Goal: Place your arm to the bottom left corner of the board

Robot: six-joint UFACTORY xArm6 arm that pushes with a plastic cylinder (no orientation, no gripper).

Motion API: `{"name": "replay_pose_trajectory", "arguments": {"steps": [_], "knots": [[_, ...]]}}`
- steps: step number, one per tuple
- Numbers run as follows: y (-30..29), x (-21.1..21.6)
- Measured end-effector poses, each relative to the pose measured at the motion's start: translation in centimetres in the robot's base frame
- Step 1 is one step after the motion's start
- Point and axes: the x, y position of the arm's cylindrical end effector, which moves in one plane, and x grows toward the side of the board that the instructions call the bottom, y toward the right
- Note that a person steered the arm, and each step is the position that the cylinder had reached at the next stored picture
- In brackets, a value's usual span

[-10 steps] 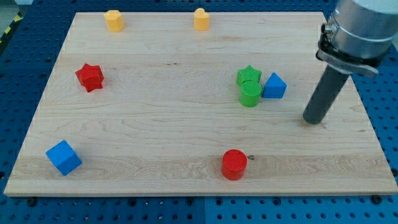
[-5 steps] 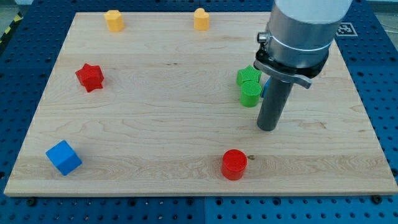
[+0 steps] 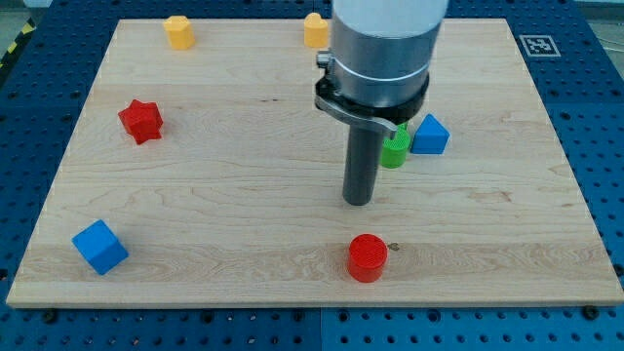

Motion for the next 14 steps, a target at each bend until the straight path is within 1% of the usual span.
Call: {"name": "replay_pose_trajectory", "arguments": {"steps": [1, 2, 4, 8, 10, 11, 13, 14], "knots": [[-0.3, 0.0], [-1.7, 0.0], [-2.1, 0.0], [-6.5, 0.2], [-7.2, 0.2], [-9.3, 0.2], [-9.8, 0.2], [-11.2, 0.1]]}}
